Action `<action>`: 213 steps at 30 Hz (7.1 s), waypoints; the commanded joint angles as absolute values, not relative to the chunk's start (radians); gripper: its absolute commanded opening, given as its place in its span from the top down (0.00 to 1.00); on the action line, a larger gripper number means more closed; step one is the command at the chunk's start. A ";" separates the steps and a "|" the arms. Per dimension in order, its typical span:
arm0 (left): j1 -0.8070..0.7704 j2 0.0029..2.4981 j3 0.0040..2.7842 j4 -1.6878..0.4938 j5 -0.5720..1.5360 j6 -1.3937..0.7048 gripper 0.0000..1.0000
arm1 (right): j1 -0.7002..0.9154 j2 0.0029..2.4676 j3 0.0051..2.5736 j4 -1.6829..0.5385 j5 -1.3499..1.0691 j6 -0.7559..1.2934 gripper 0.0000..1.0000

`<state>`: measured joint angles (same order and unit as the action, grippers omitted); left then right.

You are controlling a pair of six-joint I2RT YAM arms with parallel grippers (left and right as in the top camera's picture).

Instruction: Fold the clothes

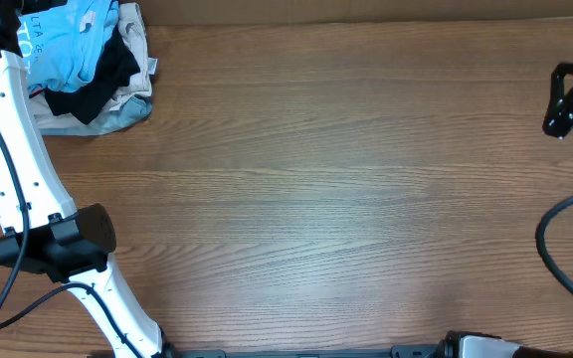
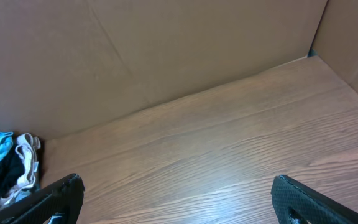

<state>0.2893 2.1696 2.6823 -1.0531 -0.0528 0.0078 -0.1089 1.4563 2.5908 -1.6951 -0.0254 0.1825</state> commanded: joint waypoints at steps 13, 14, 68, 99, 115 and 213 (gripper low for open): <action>0.293 2.173 2.685 -1.051 -0.047 0.023 0.00 | -0.106 1.046 1.677 -0.972 -0.145 0.093 0.00; 0.293 2.173 2.685 -1.051 -0.047 0.023 0.00 | -0.106 0.980 1.542 -0.875 -0.175 0.093 0.00; 0.293 2.173 2.685 -1.051 -0.047 0.023 0.00 | -0.093 0.003 0.008 -0.082 -0.023 0.157 0.00; 0.075 1.879 2.360 -1.049 -0.052 0.023 0.00 | -0.093 0.003 0.008 -0.082 -0.023 0.157 0.00; -0.183 1.200 1.325 -0.789 -0.043 0.056 0.00 | -0.093 0.003 0.008 -0.082 -0.023 0.157 0.00; 0.079 0.004 0.005 -0.055 0.229 0.042 0.00 | -0.093 0.003 0.008 -0.082 -0.023 0.157 0.00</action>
